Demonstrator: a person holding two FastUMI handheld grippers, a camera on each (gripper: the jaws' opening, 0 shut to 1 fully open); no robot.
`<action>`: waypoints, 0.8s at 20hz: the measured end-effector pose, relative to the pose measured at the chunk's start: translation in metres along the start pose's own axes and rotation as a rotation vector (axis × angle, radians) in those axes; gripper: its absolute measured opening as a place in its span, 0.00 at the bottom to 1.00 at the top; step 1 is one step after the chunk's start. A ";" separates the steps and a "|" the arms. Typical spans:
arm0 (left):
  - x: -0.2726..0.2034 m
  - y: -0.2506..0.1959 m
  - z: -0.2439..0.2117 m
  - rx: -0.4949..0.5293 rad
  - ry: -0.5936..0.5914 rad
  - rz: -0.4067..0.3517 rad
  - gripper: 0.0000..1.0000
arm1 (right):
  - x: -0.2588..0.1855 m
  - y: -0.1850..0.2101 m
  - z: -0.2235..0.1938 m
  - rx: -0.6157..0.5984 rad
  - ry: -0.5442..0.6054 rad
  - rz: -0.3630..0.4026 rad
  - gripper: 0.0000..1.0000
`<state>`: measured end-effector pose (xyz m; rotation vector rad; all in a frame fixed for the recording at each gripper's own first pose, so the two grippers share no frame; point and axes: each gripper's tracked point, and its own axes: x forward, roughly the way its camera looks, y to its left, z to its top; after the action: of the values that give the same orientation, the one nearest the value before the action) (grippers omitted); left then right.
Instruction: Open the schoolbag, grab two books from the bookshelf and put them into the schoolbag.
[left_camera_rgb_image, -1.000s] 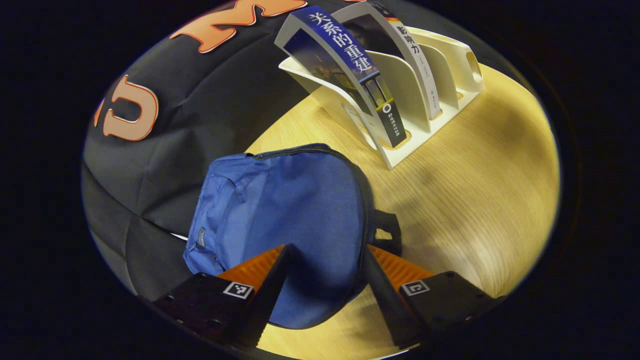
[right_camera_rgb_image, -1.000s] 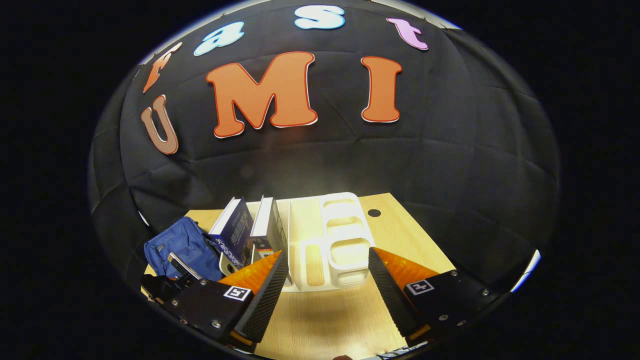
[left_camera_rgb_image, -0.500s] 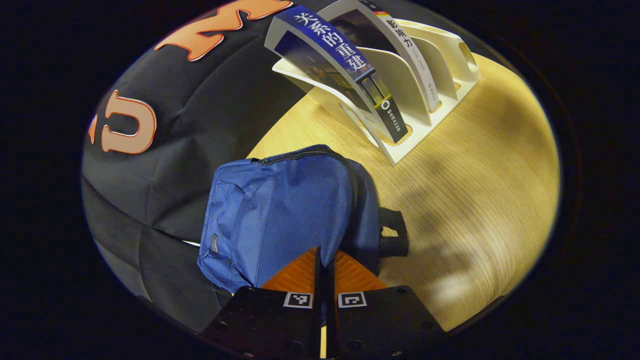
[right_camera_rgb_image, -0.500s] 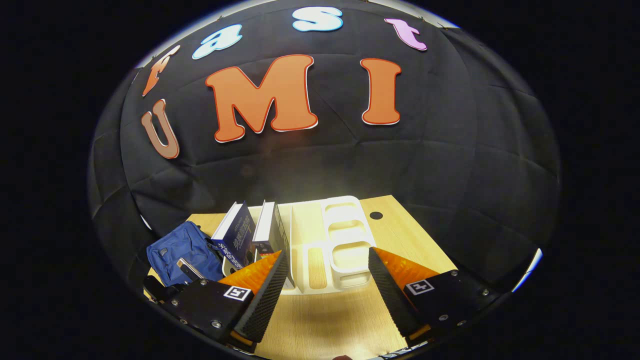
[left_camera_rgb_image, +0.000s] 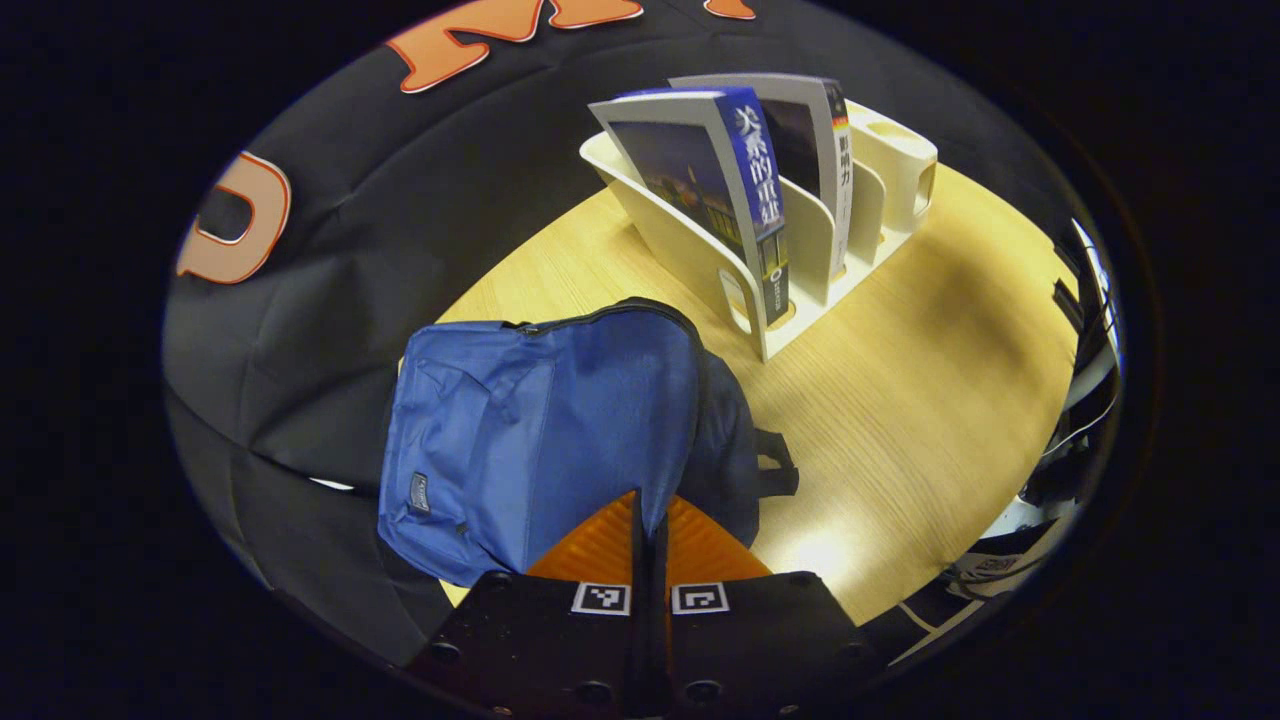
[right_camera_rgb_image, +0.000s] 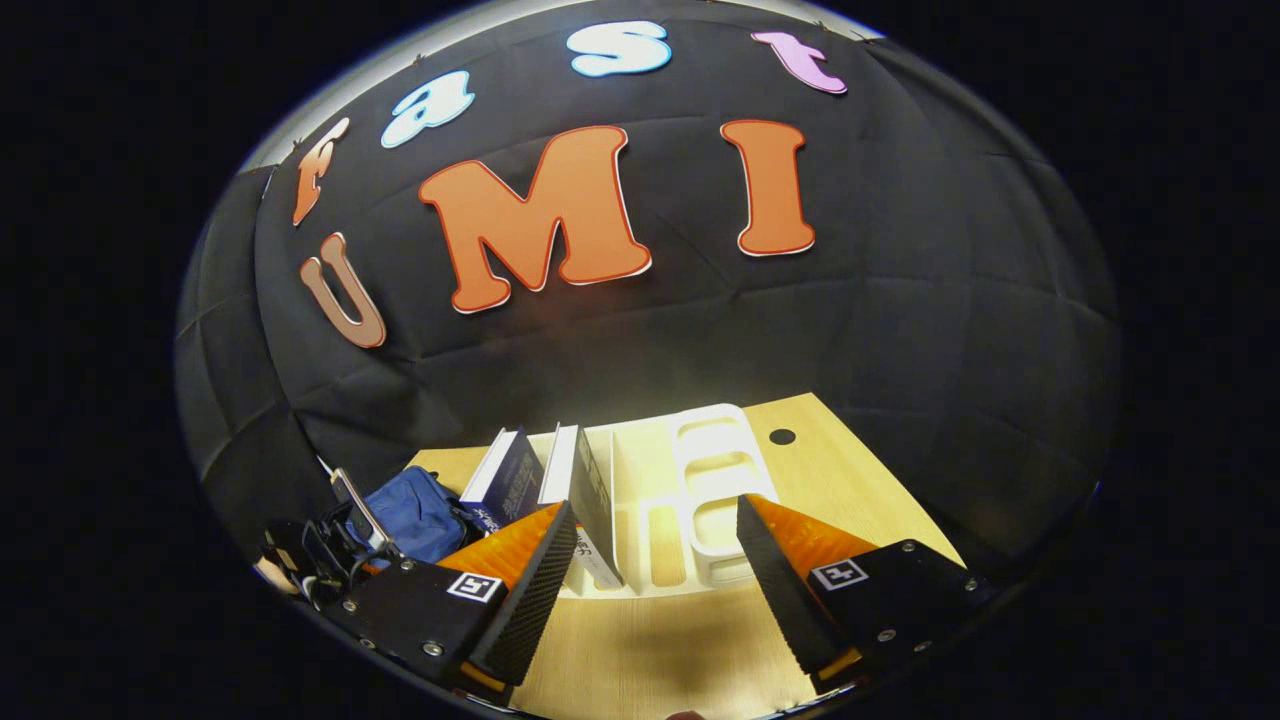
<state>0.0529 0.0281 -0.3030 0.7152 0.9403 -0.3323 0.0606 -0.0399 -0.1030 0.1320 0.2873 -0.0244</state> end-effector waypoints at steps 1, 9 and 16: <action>-0.007 0.006 0.005 -0.007 -0.006 -0.023 0.01 | 0.001 0.001 0.004 0.012 -0.009 -0.003 0.96; -0.048 0.068 0.034 -0.071 -0.062 -0.215 0.01 | -0.009 0.026 0.030 0.028 -0.072 -0.102 0.96; -0.058 0.135 0.036 -0.067 -0.119 -0.365 0.01 | 0.011 0.092 0.045 -0.025 -0.033 -0.101 0.96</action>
<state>0.1170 0.0992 -0.1859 0.4545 0.9626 -0.6540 0.0875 0.0457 -0.0517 0.0919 0.2608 -0.1234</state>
